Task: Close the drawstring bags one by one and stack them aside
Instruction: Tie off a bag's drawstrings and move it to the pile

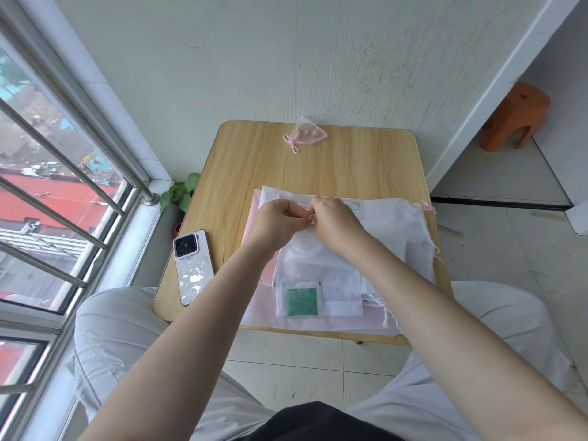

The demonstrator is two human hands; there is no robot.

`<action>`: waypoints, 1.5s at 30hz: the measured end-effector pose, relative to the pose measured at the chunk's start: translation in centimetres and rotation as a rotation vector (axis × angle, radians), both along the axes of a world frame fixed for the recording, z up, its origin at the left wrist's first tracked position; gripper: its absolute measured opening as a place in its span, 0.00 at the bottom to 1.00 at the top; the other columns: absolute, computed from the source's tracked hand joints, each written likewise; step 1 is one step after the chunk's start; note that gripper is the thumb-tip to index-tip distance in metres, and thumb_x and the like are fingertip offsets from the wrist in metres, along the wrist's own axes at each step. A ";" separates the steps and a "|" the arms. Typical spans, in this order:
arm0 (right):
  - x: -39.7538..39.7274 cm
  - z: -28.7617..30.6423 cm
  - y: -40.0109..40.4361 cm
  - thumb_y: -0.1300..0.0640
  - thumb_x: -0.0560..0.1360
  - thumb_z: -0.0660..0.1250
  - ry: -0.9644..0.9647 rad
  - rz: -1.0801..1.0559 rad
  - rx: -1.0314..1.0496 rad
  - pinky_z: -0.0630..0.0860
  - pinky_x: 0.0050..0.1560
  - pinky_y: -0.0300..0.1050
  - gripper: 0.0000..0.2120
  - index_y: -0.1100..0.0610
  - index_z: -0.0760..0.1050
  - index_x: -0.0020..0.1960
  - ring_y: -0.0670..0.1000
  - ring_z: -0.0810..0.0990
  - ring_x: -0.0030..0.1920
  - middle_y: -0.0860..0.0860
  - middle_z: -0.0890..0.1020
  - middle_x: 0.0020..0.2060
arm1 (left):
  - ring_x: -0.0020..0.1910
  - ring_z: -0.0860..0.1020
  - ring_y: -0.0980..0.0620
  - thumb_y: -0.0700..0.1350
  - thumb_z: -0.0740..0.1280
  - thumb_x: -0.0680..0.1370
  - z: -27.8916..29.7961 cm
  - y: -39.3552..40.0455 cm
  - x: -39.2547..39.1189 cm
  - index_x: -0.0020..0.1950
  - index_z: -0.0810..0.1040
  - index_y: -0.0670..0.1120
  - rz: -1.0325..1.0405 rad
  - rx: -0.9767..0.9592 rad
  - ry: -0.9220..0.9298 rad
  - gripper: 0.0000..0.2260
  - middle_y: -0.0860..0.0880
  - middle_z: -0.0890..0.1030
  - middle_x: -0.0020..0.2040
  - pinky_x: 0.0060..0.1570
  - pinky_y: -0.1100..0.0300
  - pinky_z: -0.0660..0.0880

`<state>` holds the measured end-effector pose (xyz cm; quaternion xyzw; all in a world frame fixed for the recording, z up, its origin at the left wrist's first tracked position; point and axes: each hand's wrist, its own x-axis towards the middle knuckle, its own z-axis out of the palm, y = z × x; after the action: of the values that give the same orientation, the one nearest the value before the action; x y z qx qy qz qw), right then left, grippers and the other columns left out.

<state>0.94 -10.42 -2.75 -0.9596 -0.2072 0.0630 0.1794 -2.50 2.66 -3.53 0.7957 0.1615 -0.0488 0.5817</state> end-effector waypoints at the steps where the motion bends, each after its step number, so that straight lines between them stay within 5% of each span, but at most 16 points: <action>1: 0.2 0.1 -0.1 0.67 0.77 0.61 0.044 -0.002 0.019 0.66 0.44 0.42 0.09 0.62 0.77 0.54 0.56 0.77 0.55 0.56 0.79 0.53 | 0.39 0.79 0.60 0.41 0.76 0.71 -0.1 0.1 0.0 0.42 0.81 0.46 -0.002 0.025 -0.006 0.05 0.54 0.82 0.40 0.36 0.74 0.72; 6: 1.0 0.5 -1.2 0.60 0.80 0.64 0.442 -0.121 0.317 0.71 0.46 0.43 0.07 0.61 0.80 0.49 0.50 0.77 0.45 0.52 0.81 0.44 | 0.39 0.77 0.59 0.40 0.73 0.72 -0.7 0.3 0.1 0.43 0.79 0.46 -0.050 0.182 -0.068 0.04 0.55 0.80 0.40 0.38 0.70 0.71; 10: 1.2 0.4 -2.2 0.65 0.79 0.64 0.944 -0.214 0.713 0.74 0.39 0.36 0.08 0.62 0.78 0.43 0.44 0.79 0.36 0.49 0.81 0.34 | 0.37 0.75 0.62 0.38 0.73 0.72 -1.0 0.2 -0.3 0.44 0.76 0.48 -0.090 0.276 -0.230 0.08 0.57 0.78 0.39 0.39 0.73 0.69; 14: 1.6 -0.1 -2.8 0.66 0.81 0.59 1.229 -0.234 0.905 0.75 0.57 0.48 0.09 0.63 0.77 0.48 0.51 0.80 0.46 0.54 0.82 0.42 | 0.43 0.76 0.58 0.41 0.73 0.73 -1.5 0.4 -0.3 0.41 0.76 0.53 -0.123 0.415 -0.339 0.08 0.60 0.78 0.39 0.45 0.64 0.72; 17: 1.5 0.0 -2.6 0.66 0.81 0.58 1.256 -0.281 0.958 0.76 0.56 0.46 0.10 0.62 0.78 0.48 0.51 0.80 0.48 0.54 0.82 0.43 | 0.46 0.75 0.52 0.44 0.75 0.71 -1.7 0.7 0.0 0.41 0.82 0.54 -0.110 0.537 -0.431 0.05 0.56 0.76 0.43 0.53 0.62 0.68; 22: 1.7 0.4 -2.7 0.66 0.82 0.57 1.270 -0.311 1.009 0.80 0.44 0.40 0.13 0.60 0.79 0.47 0.47 0.84 0.40 0.50 0.86 0.38 | 0.44 0.71 0.55 0.46 0.75 0.70 -1.2 0.6 -0.1 0.44 0.85 0.52 -0.097 0.536 -0.393 0.04 0.54 0.74 0.42 0.46 0.69 0.64; 29: 1.9 -0.3 -2.7 0.65 0.78 0.64 1.182 -0.317 0.976 0.77 0.57 0.42 0.09 0.61 0.81 0.56 0.51 0.81 0.53 0.53 0.84 0.52 | 0.44 0.77 0.55 0.52 0.73 0.74 -0.4 -0.1 0.3 0.47 0.86 0.48 -0.100 0.644 -0.320 0.08 0.52 0.83 0.45 0.40 0.65 0.67; 36: 1.7 0.0 -3.2 0.66 0.75 0.67 1.155 -0.273 1.009 0.76 0.57 0.44 0.07 0.59 0.82 0.50 0.49 0.82 0.45 0.52 0.84 0.43 | 0.45 0.76 0.55 0.49 0.68 0.78 -0.5 0.4 0.8 0.48 0.84 0.46 -0.166 0.691 -0.322 0.08 0.53 0.82 0.43 0.41 0.62 0.70; 40: 2.0 -0.1 -3.0 0.69 0.73 0.70 1.001 -0.351 0.990 0.78 0.51 0.46 0.07 0.62 0.79 0.50 0.52 0.81 0.42 0.56 0.82 0.42 | 0.48 0.74 0.50 0.46 0.60 0.81 -0.8 0.6 1.0 0.51 0.77 0.43 -0.203 0.726 -0.226 0.09 0.48 0.78 0.49 0.46 0.57 0.72; 45: 2.5 -0.9 -3.8 0.69 0.72 0.71 0.675 -0.461 0.767 0.76 0.39 0.41 0.08 0.58 0.76 0.42 0.49 0.77 0.34 0.52 0.79 0.35 | 0.48 0.75 0.41 0.42 0.58 0.81 -1.1 2.1 1.5 0.44 0.71 0.42 -0.233 0.823 -0.113 0.08 0.48 0.72 0.42 0.31 0.59 0.62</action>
<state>3.45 -14.19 -3.61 -0.7727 0.0686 0.2460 0.5811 -1.02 4.74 -4.67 0.9758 0.0444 -0.0021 0.2143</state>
